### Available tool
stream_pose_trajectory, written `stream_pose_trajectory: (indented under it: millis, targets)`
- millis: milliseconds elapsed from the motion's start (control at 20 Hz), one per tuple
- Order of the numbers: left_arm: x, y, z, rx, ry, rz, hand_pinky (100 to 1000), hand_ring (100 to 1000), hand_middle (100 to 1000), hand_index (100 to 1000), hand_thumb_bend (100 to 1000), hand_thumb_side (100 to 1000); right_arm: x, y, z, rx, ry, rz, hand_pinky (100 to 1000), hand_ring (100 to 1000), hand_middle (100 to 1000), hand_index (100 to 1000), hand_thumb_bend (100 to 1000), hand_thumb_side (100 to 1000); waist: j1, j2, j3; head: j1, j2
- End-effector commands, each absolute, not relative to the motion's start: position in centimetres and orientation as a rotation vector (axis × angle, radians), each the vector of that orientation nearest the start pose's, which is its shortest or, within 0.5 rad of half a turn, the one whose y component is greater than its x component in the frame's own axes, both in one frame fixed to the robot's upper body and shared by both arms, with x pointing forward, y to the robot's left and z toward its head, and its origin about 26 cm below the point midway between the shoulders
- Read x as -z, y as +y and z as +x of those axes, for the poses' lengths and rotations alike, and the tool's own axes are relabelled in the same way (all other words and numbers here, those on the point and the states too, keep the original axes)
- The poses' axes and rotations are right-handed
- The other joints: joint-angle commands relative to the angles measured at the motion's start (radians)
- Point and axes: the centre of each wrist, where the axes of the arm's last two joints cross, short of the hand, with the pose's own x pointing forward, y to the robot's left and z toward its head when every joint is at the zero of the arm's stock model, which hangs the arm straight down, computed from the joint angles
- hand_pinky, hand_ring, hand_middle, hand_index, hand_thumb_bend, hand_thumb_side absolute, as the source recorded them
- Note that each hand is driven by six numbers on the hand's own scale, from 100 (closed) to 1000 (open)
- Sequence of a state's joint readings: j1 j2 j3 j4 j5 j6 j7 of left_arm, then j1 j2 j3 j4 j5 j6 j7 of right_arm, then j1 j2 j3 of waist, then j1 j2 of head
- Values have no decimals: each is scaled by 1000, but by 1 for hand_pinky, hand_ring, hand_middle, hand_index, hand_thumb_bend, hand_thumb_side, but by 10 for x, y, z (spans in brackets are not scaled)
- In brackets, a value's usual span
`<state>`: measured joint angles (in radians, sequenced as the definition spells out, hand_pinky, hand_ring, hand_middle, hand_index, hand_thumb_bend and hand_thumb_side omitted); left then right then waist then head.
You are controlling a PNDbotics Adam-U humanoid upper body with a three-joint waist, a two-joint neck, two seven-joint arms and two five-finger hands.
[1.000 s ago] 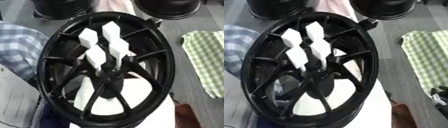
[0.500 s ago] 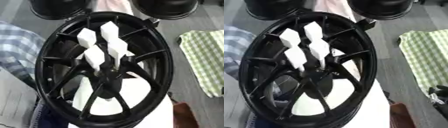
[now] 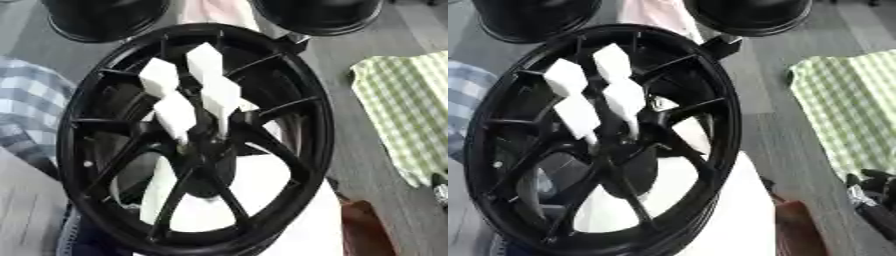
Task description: Pull the pin out of the wheel hub.
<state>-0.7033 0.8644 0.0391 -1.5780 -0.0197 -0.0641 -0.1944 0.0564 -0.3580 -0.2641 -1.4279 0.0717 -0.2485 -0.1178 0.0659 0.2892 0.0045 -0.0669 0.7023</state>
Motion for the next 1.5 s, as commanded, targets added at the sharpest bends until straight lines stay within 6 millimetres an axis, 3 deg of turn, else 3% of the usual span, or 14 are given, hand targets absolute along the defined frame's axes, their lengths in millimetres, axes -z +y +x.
stream_pose_trajectory:
  millis: [50, 350, 600, 800, 950, 1200, 1500]
  targets:
    - [-377, 372, 346, 1168, -2051, 814, 712, 683, 573, 776, 538, 508, -1, -428, 239, -103, -1648, -680, 528, 649, 538, 718, 298, 393, -1, -9, 2, -8, -11]
    - [-415, 340, 343, 1617, -1856, 802, 750, 692, 618, 787, 538, 504, 2, -432, 232, -115, -1626, -707, 533, 650, 539, 719, 301, 393, 2, 2, 6, -19, -41]
    - [-430, 318, 350, 1794, -1755, 793, 761, 691, 631, 792, 552, 505, 5, -435, 228, -116, -1612, -722, 534, 651, 540, 719, 301, 393, 3, 5, 11, -29, -47]
    - [-431, 316, 352, 1817, -1746, 792, 786, 724, 666, 807, 585, 532, 5, -435, 228, -119, -1612, -724, 534, 651, 540, 719, 301, 394, 6, 6, 10, -27, -50]
    - [-432, 292, 357, 1944, -1716, 791, 791, 732, 674, 811, 597, 532, 2, -435, 230, -137, -1616, -722, 534, 651, 540, 719, 301, 394, 17, 8, -4, -17, -60]
    - [-421, 257, 383, 2126, -1588, 730, 804, 756, 703, 828, 621, 533, 2, -434, 231, -143, -1618, -718, 533, 651, 539, 719, 300, 394, 20, 5, -3, -17, -62]
    - [-416, 238, 396, 2191, -1573, 684, 809, 768, 719, 841, 644, 525, 3, -432, 232, -146, -1618, -712, 533, 651, 539, 718, 299, 395, 21, 7, -4, -9, -63]
